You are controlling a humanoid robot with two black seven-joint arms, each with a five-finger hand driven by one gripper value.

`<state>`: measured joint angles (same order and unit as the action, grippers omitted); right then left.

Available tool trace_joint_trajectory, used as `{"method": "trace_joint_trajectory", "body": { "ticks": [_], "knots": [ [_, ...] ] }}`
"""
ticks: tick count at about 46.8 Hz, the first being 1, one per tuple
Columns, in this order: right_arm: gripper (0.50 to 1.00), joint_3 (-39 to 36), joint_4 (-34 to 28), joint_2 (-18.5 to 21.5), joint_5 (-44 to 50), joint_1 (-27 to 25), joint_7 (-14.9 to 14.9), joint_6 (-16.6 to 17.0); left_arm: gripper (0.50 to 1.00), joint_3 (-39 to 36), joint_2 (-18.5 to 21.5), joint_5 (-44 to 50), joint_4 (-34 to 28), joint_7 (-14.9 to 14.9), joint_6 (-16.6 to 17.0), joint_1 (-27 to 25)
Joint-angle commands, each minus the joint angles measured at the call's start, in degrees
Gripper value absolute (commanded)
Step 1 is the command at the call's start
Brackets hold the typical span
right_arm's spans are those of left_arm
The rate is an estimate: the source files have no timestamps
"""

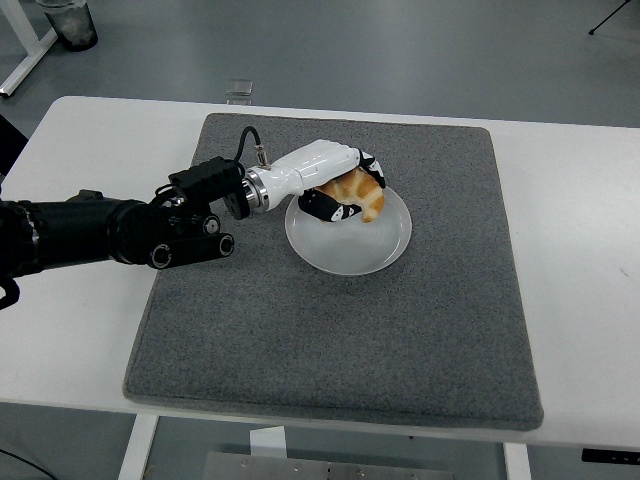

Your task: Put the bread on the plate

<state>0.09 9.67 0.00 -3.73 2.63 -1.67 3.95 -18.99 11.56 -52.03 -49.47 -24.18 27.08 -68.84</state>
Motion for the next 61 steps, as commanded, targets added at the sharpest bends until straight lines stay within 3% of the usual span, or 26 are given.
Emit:
{"method": "trace_joint_trajectory", "body": {
  "ticks": [1,22,32,35,40,49,61],
  "knots": [
    [0.952,0.00,0.00,0.00,-0.05,0.00,0.00,0.00,0.500,0.18,-1.97,0.09,2.70,-0.07,-0.01,1.78],
    [0.952,0.00,0.00,0.00,-0.05,0.00,0.00,0.00,0.500,0.53,-3.47,1.05,4.82,-0.43,0.17,3.54],
    [0.952,0.00,0.00,0.00,-0.05,0.00,0.00,0.00,0.514,2.38,-3.29,1.40,4.82,-0.34,1.84,5.56],
    [0.952,0.00,0.00,0.00,-0.05,0.00,0.00,0.00,0.585,2.73,-3.12,1.40,4.91,-0.43,1.84,6.09],
    [0.952,0.00,0.00,0.00,-0.05,0.00,0.00,0.00,0.655,2.99,-3.03,1.40,4.82,-0.34,1.92,6.44],
    [0.952,0.00,0.00,0.00,-0.05,0.00,0.00,0.00,0.855,5.01,-2.94,1.40,4.73,-0.34,1.92,7.23],
    [0.952,0.00,0.00,0.00,-0.05,0.00,0.00,0.00,0.960,5.10,-2.85,1.40,4.29,-0.34,1.92,7.23]
  ]
}}
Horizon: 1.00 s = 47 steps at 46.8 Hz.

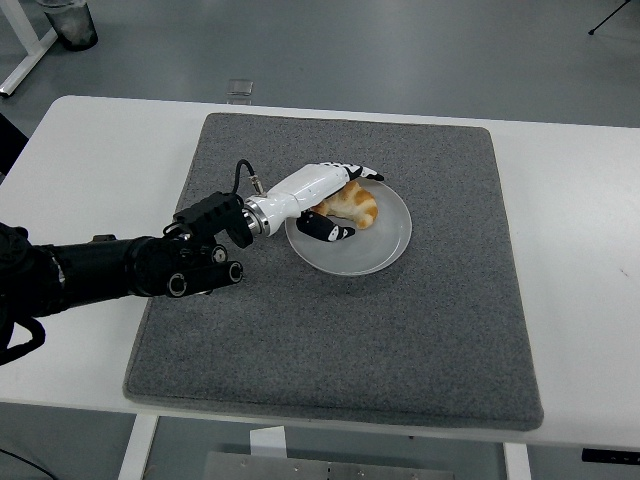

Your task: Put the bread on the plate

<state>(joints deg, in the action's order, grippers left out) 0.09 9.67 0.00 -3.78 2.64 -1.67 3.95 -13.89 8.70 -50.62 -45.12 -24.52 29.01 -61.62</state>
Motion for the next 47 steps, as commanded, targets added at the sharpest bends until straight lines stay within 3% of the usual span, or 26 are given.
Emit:
{"method": "trace_joint_trajectory", "body": {
  "ticks": [1,11,20,24,30,35,47],
  "knots": [
    [0.952,0.00,0.00,0.00,0.00,0.00,0.00,0.00,0.962,0.00,0.01,0.00,-0.06,0.00,0.00,0.01],
    [0.952,0.00,0.00,0.00,0.00,0.00,0.00,0.00,0.990,1.93,0.44,0.00,-0.41,0.00,-0.09,-0.43],
    [0.952,0.00,0.00,0.00,0.00,0.00,0.00,0.00,0.990,11.85,2.47,0.35,-0.76,0.09,-3.07,-1.05],
    [0.952,0.00,0.00,0.00,0.09,0.00,0.00,0.00,0.990,17.30,3.78,2.27,-0.67,0.09,-8.86,-1.14],
    [0.952,0.00,-0.09,0.00,0.09,0.00,0.00,0.00,0.990,27.67,6.86,10.00,0.11,0.61,-21.95,-1.05],
    [0.952,0.00,0.00,0.00,0.00,0.00,0.00,0.00,0.990,32.08,8.44,18.00,3.27,0.88,-31.80,-1.49],
    [0.952,0.00,0.00,0.00,0.00,0.00,0.00,0.00,0.990,33.05,8.44,32.24,17.34,0.88,-45.69,-4.04]
  ]
}}
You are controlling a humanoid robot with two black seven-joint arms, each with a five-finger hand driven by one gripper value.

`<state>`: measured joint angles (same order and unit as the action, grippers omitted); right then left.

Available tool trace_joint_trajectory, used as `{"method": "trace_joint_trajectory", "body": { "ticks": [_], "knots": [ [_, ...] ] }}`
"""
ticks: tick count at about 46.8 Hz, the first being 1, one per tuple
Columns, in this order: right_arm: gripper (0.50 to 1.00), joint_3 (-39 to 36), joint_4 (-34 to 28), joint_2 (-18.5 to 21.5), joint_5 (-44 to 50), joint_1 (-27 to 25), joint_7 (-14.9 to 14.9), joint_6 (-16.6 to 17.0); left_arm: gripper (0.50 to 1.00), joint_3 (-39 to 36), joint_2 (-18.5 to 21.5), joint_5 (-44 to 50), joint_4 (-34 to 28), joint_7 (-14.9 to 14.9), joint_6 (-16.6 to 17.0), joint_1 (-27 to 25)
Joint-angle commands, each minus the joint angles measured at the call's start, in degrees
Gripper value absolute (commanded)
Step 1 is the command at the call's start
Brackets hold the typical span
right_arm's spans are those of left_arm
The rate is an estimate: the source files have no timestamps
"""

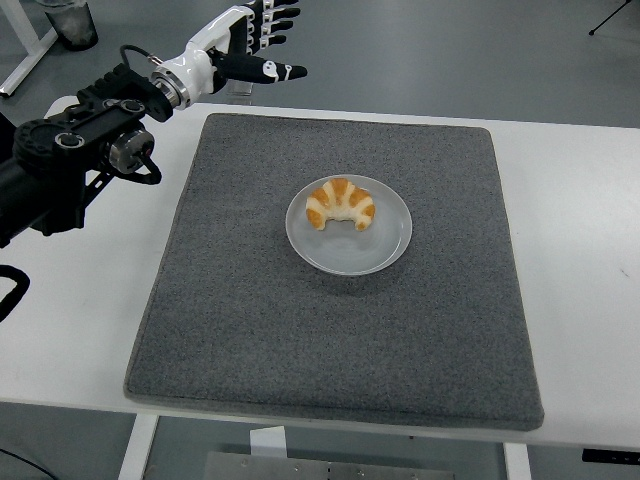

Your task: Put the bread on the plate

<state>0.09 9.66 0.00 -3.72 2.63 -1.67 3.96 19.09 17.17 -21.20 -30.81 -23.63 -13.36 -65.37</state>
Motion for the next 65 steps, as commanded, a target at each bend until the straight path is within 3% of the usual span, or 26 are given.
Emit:
{"method": "trace_joint_trajectory", "body": {
  "ticks": [1,12,24,37,40,45,48,53,65],
  "knots": [
    [0.952,0.00,0.01,0.00,-0.06,0.00,0.00,0.00,0.990,0.07,-0.04,3.62,3.99,-0.02,-4.29,-0.55],
    [0.954,0.00,0.01,0.00,-0.06,0.00,0.00,0.00,0.990,-0.10,-0.47,16.00,12.79,0.33,-12.82,-0.55],
    [0.952,0.00,0.01,0.00,-0.06,0.00,0.00,0.00,0.990,0.95,-1.35,22.26,13.85,0.16,-13.97,2.79],
    [0.952,0.00,0.01,0.00,-0.06,-0.08,0.00,0.00,0.975,5.43,-2.67,23.13,13.93,0.07,-13.01,5.86],
    [0.954,0.00,0.10,0.00,-0.06,-0.08,0.00,0.00,0.962,6.75,-3.29,23.75,13.93,0.25,-11.25,6.57],
    [0.952,0.00,0.10,0.00,-0.06,-0.08,0.00,0.00,0.958,7.37,-4.25,24.19,13.85,0.25,-5.02,7.01],
    [0.952,0.00,0.10,0.00,0.03,-0.08,0.00,0.00,0.958,7.37,-4.78,24.45,13.58,0.25,-3.52,7.09],
    [0.954,0.00,0.10,0.00,0.03,-0.08,0.00,0.00,0.988,7.19,-4.96,24.37,13.32,0.25,-3.60,7.09],
    [0.952,0.00,0.10,0.00,0.12,-0.08,0.09,0.00,0.990,6.93,-5.05,24.10,13.14,0.25,-3.86,7.18]
  ]
}}
